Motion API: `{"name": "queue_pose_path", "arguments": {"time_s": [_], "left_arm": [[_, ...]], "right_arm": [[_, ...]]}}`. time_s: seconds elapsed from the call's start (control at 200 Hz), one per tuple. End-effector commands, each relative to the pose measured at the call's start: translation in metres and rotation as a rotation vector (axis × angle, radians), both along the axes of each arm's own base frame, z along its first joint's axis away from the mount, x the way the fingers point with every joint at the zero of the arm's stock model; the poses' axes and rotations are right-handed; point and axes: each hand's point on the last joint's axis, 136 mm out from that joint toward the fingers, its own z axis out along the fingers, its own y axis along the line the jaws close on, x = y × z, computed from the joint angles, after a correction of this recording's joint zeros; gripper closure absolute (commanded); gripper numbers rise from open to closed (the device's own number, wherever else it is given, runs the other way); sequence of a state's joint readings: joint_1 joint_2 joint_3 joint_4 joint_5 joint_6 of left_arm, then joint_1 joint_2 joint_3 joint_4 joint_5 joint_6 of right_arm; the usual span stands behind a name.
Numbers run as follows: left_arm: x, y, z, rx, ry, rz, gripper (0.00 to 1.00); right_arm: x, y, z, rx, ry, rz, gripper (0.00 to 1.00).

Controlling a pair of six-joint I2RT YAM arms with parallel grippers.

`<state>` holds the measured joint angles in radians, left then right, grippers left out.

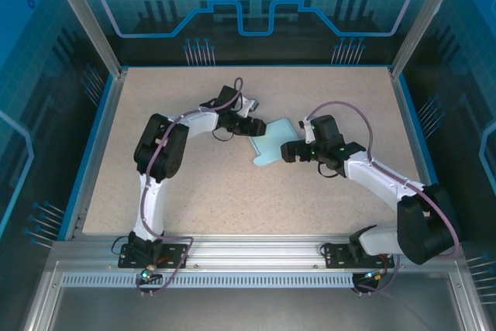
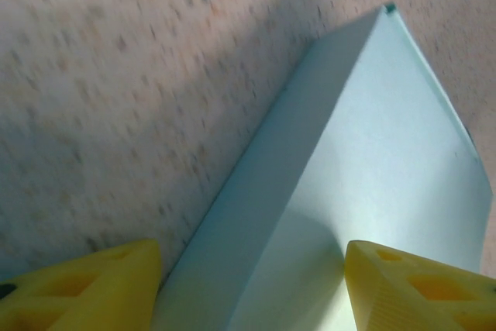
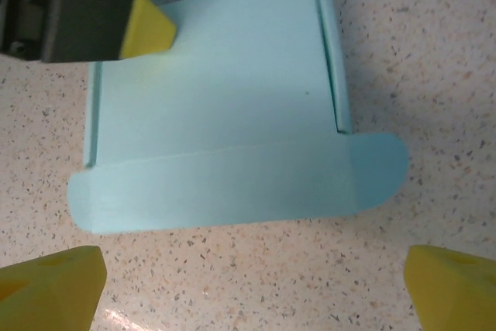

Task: Fold the paper box

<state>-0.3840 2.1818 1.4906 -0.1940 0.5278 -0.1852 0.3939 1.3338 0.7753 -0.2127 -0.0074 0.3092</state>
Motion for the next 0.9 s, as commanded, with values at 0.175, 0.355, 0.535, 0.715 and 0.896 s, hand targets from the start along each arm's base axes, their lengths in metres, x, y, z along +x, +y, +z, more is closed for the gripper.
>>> {"name": "queue_pose_path", "arguments": {"time_s": [0.175,0.355,0.535,0.715,0.896], "left_arm": [[-0.034,-0.019,0.042,-0.150,-0.036,-0.051,0.39],[-0.019,-0.011,0.035,-0.079,-0.044,-0.003,0.37],[-0.013,-0.011,0.029,-0.056,-0.034,0.000,0.38],[-0.013,-0.012,0.028,-0.048,-0.029,-0.007,0.41],[-0.014,-0.015,0.021,-0.050,-0.008,-0.017,0.44]], "right_arm": [[-0.012,-0.015,-0.020,0.197,0.124,-0.059,0.03],[-0.011,-0.007,-0.033,0.274,0.165,-0.068,0.07],[-0.009,-0.001,-0.045,0.337,0.193,-0.096,0.16],[-0.003,0.002,-0.052,0.405,0.203,-0.110,0.31],[-0.001,0.005,-0.057,0.463,0.214,-0.120,0.44]]}}
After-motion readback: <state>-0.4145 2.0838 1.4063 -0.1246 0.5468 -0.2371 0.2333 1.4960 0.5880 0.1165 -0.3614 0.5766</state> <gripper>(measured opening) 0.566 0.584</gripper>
